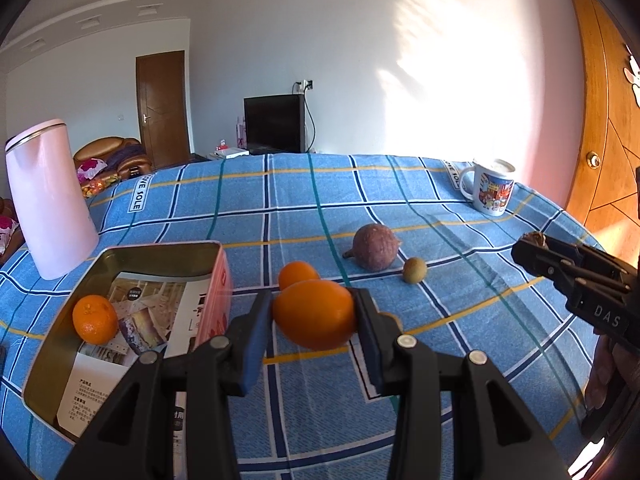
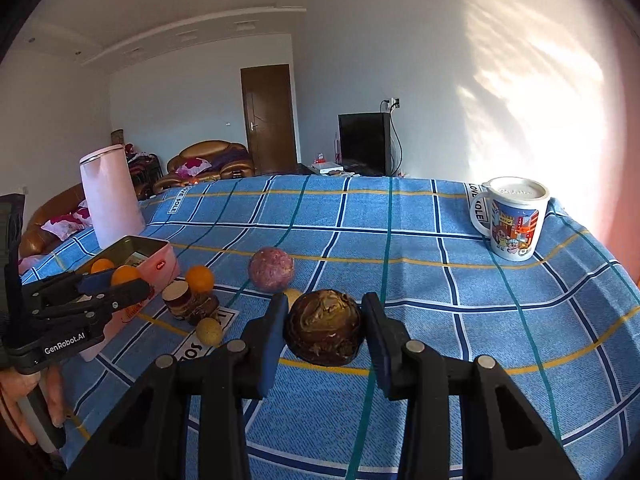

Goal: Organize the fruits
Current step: 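Carry the orange and mangosteen toward the tin with both tools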

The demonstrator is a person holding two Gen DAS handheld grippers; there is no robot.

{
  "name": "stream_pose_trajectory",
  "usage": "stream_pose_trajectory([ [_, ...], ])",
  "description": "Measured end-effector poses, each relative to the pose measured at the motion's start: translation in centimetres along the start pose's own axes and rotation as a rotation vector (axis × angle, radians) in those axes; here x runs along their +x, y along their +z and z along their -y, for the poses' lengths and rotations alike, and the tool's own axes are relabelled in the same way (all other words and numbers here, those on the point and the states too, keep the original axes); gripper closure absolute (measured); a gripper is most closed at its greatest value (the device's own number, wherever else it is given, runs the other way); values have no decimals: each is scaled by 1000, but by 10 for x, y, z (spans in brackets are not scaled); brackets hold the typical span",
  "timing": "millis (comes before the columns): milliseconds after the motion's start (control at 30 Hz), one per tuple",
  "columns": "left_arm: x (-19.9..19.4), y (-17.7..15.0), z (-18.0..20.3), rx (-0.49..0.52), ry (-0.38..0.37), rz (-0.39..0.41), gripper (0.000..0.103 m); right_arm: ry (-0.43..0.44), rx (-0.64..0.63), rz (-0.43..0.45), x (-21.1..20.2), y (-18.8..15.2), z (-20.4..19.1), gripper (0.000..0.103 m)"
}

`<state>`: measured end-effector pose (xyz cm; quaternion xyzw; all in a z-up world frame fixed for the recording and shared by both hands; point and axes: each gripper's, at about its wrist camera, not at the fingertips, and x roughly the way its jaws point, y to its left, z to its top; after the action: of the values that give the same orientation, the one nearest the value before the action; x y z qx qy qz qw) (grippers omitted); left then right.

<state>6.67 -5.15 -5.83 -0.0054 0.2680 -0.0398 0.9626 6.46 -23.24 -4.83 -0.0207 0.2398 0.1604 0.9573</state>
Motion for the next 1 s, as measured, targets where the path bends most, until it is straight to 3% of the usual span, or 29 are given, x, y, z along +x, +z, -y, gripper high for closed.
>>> stream_pose_trajectory([
  [1000, -24, -2, -15, -45, 11, 107, 60, 91, -88, 48, 4, 3, -64, 63],
])
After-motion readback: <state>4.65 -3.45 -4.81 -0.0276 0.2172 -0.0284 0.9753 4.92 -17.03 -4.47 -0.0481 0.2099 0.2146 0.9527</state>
